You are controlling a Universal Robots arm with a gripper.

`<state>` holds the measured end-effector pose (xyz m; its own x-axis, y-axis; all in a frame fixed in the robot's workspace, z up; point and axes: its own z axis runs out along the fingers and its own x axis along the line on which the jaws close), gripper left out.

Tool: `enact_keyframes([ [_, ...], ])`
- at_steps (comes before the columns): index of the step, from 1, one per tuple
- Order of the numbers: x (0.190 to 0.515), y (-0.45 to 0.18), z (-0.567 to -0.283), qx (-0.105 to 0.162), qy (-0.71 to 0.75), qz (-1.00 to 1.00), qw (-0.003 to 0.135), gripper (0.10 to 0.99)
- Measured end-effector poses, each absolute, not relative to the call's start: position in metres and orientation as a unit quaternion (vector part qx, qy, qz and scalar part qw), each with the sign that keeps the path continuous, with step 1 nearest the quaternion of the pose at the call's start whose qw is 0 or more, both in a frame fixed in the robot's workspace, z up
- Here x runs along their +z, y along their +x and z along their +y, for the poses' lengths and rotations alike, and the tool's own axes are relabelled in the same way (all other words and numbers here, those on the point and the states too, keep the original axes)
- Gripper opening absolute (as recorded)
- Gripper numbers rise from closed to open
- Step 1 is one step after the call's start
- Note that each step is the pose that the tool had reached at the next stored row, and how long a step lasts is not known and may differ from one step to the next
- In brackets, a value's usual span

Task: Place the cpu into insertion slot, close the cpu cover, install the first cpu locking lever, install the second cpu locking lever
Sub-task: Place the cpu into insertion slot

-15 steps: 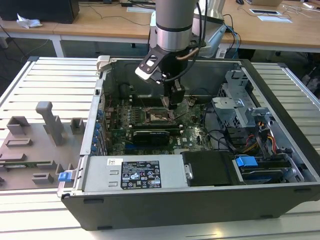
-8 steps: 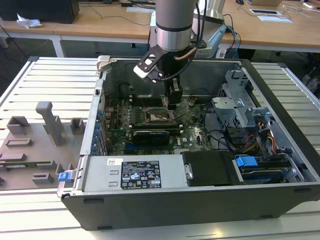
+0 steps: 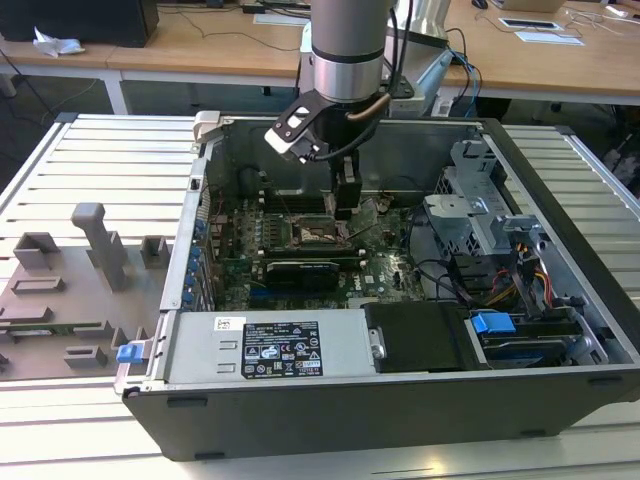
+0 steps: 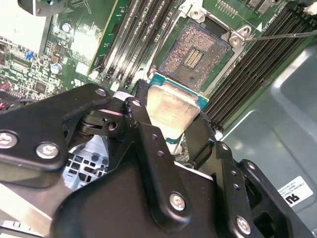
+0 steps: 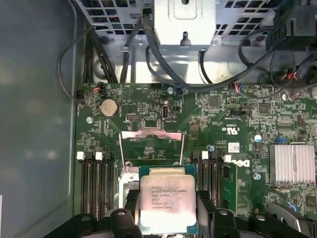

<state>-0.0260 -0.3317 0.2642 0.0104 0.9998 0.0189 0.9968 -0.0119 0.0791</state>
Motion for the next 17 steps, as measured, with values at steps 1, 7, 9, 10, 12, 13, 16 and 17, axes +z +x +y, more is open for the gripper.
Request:
enact_keyframes([
  [1, 0.2642, -0.026, -0.3317, 0.035, 0.712, 0.701, 0.022, 0.541],
  [7, 0.2642, -0.026, -0.3317, 0.034, 0.731, 0.681, 0.022, 0.541],
  [9, 0.2642, -0.026, -0.3317, 0.034, 0.733, 0.679, 0.023, 0.541],
  [10, 0.2642, -0.026, -0.3317, 0.034, 0.733, 0.679, 0.023, 0.541],
  [12, 0.2642, -0.0259, -0.3317, 0.034, 0.733, 0.679, 0.023, 0.541],
  [13, 0.2642, -0.0258, -0.3317, 0.034, 0.733, 0.679, 0.023, 0.541],
  [16, 0.2641, -0.027, -0.3316, 0.034, 0.733, 0.679, 0.023, 0.541],
  [17, 0.2639, -0.0289, -0.3317, 0.034, 0.732, 0.68, 0.023, 0.541],
])
